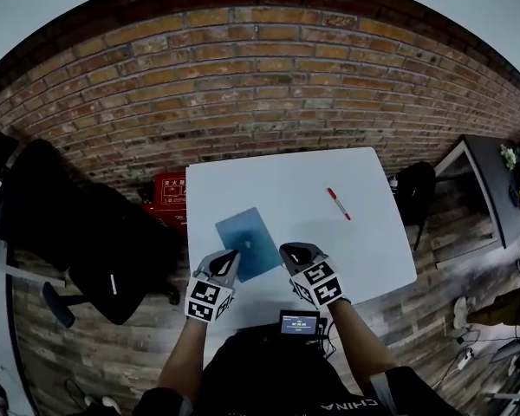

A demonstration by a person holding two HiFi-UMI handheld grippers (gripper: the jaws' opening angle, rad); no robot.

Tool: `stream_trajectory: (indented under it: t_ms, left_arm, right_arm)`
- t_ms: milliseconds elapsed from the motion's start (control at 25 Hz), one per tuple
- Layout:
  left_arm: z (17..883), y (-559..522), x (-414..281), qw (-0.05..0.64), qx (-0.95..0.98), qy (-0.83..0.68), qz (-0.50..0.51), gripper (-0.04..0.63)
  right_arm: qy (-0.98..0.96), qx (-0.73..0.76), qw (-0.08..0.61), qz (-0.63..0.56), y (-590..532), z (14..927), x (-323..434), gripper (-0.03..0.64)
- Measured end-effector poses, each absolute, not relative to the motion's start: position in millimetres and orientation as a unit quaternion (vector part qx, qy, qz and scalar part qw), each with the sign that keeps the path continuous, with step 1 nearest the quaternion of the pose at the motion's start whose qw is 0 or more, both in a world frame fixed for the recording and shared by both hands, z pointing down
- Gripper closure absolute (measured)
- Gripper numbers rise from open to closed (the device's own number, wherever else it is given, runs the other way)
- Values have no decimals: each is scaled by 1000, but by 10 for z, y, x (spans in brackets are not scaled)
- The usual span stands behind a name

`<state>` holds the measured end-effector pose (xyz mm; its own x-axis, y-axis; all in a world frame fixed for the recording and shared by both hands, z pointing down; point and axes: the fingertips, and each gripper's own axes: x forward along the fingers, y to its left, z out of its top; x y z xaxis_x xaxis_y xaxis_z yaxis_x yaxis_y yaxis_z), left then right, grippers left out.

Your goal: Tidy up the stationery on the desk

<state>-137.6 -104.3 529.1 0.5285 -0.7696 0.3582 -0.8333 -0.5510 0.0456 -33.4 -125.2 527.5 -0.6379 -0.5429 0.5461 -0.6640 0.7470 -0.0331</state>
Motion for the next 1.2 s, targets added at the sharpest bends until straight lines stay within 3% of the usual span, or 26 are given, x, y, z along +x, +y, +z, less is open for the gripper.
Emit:
stream_trajectory:
  t_ms: [960,1200]
  left_arm:
    - [5254,-1156,-1413,107,825,-529,165,584]
    - [5425,-1167,-1487,135,813,-546,154,584]
  right_arm:
    - [-919,258,273,123,-1483,5488,-273,609]
    - [-915,250,287,136,-1608,5696,-341,607]
